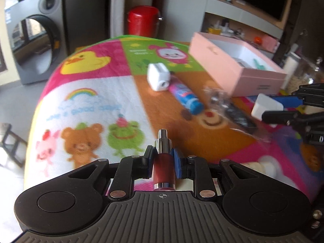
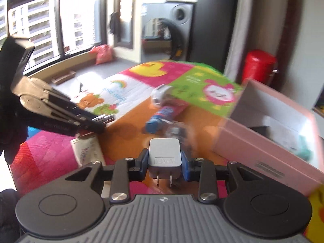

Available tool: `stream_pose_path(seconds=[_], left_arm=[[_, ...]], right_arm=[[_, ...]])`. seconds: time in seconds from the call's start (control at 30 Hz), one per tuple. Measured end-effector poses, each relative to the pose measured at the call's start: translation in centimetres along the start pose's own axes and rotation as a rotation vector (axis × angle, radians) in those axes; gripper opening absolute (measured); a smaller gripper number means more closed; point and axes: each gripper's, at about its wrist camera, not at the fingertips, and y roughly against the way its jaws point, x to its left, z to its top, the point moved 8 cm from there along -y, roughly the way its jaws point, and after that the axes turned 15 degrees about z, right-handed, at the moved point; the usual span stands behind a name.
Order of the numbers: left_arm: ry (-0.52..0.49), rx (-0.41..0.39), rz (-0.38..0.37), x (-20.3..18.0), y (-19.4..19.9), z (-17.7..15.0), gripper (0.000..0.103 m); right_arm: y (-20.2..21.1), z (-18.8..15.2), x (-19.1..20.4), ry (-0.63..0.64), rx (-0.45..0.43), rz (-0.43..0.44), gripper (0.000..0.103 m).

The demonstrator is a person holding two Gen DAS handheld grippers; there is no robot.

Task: Organize rigid objects
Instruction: 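Grasp the red lipstick with the left gripper while the right gripper grasps the white USB charger, then carry the lipstick and charger over the pink box and open both grippers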

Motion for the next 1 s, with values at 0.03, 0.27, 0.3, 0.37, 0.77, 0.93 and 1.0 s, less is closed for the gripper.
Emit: stream_pose_path(seconds=[0.03, 0.27, 0.3, 0.37, 0.77, 0.93, 1.0], left_arm=[[-0.008, -0.008, -0.013, -0.3, 0.4, 0.0, 0.024], [-0.06, -0.146, -0.11, -4.5, 6.0, 2.5, 0.024], [-0.064, -0.179, -0.133, -5.3, 7.0, 3.5, 0.024], [-0.084, -0.237, -0.166, -7.0, 8.5, 6.0, 0.024], [0.034, -0.301, -0.347, -15.1, 4.3, 24.0, 0.024], [0.051, -0.262, -0.327, -15.3, 0.8, 24.1, 0.025], [0.064, -0.229, -0.327, -14.1, 0.3, 22.1, 0.025]], right_arm=[[1.1, -0.3, -0.3, -0.012, -0.016, -0.013, 0.032], [7.5, -2.5, -2.5, -0.069, -0.105, -0.114, 0.032], [8.4, -2.7, -2.8, -0.077, -0.119, -0.133, 0.032], [10.1, -2.9, -3.4, -0.092, -0.156, -0.164, 0.032], [13.1, 5.9, -10.5, -0.078, -0.412, -0.322, 0.032], [10.4, 6.8, -13.0, -0.115, -0.363, -0.356, 0.048], [9.5, 4.9, -11.9, -0.098, -0.323, -0.317, 0.051]])
